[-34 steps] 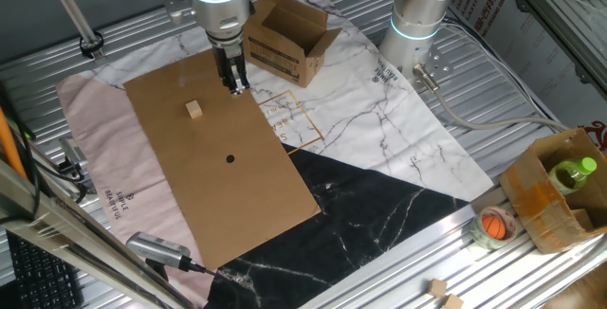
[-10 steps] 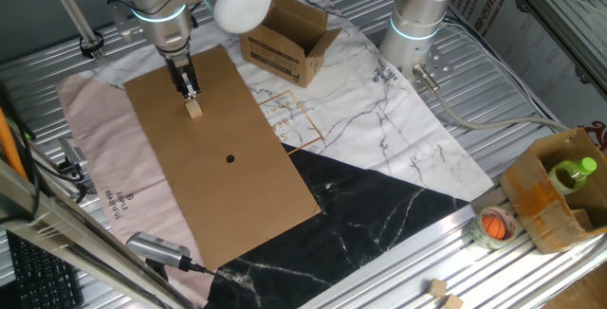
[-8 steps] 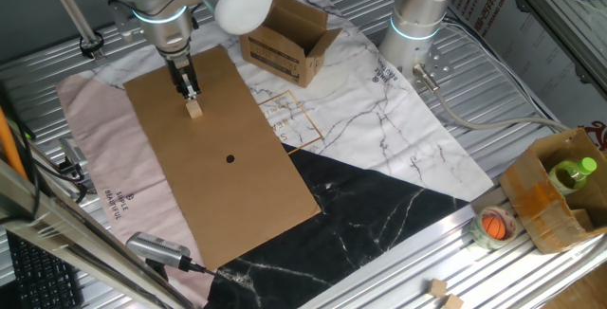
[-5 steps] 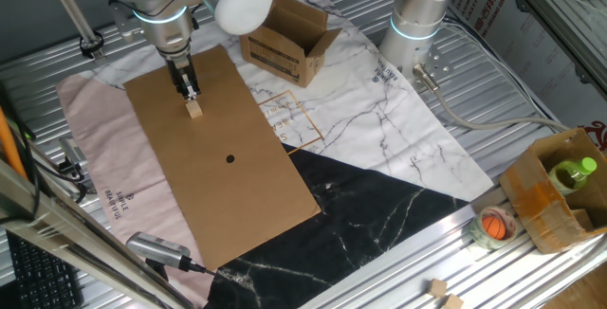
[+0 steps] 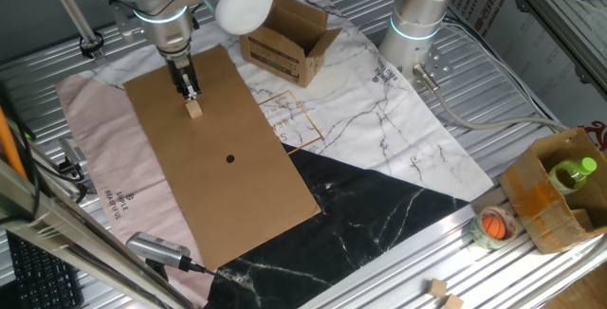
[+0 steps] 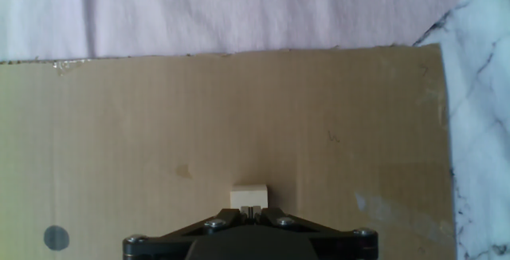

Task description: Hold a small block with the gripper and sweep it from left to right on the table

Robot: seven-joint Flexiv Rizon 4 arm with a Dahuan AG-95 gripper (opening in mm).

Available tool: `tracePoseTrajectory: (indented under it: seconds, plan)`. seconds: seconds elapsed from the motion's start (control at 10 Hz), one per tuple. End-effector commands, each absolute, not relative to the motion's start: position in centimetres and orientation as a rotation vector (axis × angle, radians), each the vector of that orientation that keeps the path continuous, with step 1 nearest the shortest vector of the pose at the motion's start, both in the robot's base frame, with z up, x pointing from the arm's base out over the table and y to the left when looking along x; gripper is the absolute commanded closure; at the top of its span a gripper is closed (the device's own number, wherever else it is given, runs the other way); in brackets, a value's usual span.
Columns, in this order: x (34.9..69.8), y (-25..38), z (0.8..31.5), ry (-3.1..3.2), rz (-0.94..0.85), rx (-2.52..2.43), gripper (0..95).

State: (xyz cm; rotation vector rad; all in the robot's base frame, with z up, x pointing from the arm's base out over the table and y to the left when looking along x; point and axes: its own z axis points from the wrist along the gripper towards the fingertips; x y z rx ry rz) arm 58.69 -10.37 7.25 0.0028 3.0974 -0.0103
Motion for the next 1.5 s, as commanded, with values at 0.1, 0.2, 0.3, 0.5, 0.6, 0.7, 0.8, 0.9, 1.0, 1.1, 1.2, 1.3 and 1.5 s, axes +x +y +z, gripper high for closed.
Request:
tracePoseTrajectory:
  seconds: [0.1,0.2,0.3,0.5,0.6,0.7,0.8,0.9,1.0,1.1,1.2,1.3,1.5]
  plan:
    - [58.69,-10.37,7.24,3.099,-0.009,0.011,95.0]
    - [58.7,-10.37,7.21,3.099,-0.007,0.019,95.0]
    - [58.7,-10.37,7.19,3.1,-0.002,0.028,95.0]
    - [58.7,-10.37,7.18,3.1,0.0,0.024,76.0]
    - [58.7,-10.37,7.15,3.098,0.0,0.023,57.0]
    - [58.7,-10.37,7.14,3.096,0.0,0.02,57.0]
    - [58.7,-10.37,7.14,3.095,0.0,0.018,57.0]
    - [58.7,-10.37,7.11,3.094,0.0,0.016,57.0]
    - [58.71,-10.38,6.97,3.09,0.0,0.016,57.0]
    - [58.72,-10.39,6.83,3.088,0.0,0.017,57.0]
    - [58.74,-10.41,6.64,3.085,0.0,0.018,57.0]
    - [58.74,-10.41,6.5,3.083,0.002,0.019,57.0]
    - [58.75,-10.39,6.43,3.083,0.003,0.023,57.0]
